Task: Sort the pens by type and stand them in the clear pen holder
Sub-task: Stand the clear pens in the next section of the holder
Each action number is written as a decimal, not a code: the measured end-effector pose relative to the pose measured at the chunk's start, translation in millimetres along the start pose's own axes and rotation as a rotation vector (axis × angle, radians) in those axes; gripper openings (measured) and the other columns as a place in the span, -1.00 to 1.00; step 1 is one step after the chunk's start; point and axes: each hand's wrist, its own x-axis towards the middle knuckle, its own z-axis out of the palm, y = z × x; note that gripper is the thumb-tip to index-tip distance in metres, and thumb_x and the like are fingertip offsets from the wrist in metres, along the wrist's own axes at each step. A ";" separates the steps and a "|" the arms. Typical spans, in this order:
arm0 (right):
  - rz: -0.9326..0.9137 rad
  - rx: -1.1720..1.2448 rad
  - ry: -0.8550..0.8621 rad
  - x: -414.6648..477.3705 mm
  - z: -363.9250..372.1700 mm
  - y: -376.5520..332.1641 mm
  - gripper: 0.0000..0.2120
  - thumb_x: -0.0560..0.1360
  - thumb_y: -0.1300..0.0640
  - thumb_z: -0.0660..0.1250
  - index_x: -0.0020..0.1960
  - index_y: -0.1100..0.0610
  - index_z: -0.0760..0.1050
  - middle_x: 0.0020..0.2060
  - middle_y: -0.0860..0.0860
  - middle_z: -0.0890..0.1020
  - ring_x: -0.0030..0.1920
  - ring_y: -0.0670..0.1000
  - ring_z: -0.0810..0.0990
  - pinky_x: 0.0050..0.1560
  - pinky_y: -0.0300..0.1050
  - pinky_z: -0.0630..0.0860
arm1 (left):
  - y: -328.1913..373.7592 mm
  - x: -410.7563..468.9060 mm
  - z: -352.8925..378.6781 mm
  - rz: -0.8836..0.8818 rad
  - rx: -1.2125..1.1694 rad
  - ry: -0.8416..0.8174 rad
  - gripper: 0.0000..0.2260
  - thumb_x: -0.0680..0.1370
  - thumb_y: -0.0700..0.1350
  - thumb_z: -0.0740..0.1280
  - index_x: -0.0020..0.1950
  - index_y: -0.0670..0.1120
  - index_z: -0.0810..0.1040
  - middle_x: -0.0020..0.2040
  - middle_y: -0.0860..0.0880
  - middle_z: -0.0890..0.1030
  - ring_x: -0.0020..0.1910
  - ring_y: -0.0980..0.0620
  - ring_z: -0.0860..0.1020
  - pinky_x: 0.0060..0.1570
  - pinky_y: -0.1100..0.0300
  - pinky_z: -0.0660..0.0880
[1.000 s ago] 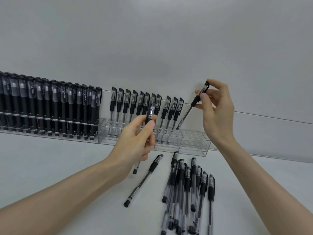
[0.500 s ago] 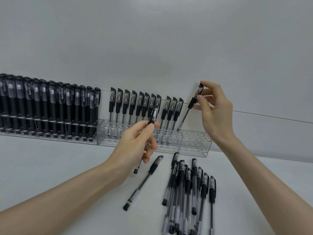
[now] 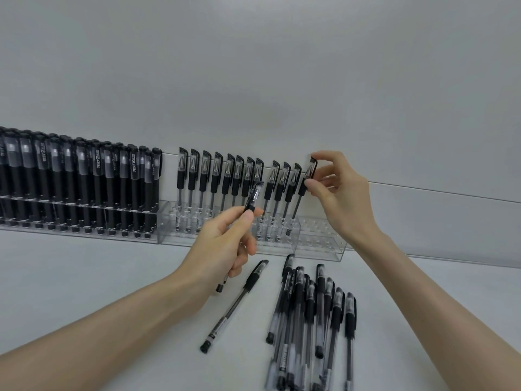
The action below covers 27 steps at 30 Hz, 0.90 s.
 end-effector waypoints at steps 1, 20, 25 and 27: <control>-0.001 -0.004 -0.002 0.8 -0.6 -0.2 -0.64 0.47 0.32 0.38 0.12 -0.06 0.44 -0.23 -0.01 0.56 -0.25 -0.03 0.58 -0.15 -0.27 0.53 | -0.6 0.9 -0.2 -0.015 -0.008 0.011 -0.80 0.64 -0.08 0.15 0.12 -0.03 0.56 -0.44 0.00 0.45 -0.53 0.10 0.24 -0.56 0.29 0.17; -0.004 -0.163 -0.047 -5.3 -3.8 -3.8 -0.69 0.49 0.25 0.37 0.19 0.02 0.49 -0.23 -0.03 0.57 -0.32 -0.03 0.61 -0.07 0.05 0.58 | -1.1 -1.7 -0.1 -0.002 0.043 0.006 -0.84 0.63 -0.11 0.18 0.09 -0.06 0.55 -0.38 -0.02 0.48 -0.51 0.10 0.34 -0.55 0.28 0.28; 0.142 0.203 -0.097 -31.4 4.2 -30.2 -0.85 0.49 0.10 0.40 0.05 0.03 0.53 -0.19 0.01 0.65 -0.16 0.04 0.65 -0.06 0.09 0.59 | -1.4 -3.1 4.1 0.016 0.082 -0.043 -0.80 0.63 -0.18 0.15 0.02 -0.09 0.58 -0.42 0.04 0.47 -0.50 0.14 0.32 -0.52 0.33 0.27; 0.191 0.318 -0.163 -37.9 7.8 -34.8 -0.78 0.46 0.12 0.43 0.09 0.05 0.52 -0.18 0.01 0.69 -0.12 -0.01 0.66 -0.01 -0.03 0.58 | -1.7 -5.7 6.1 0.047 0.145 -0.068 -0.77 0.63 -0.20 0.15 -0.11 -0.08 0.56 -0.47 0.10 0.47 -0.50 0.17 0.36 -0.50 0.38 0.31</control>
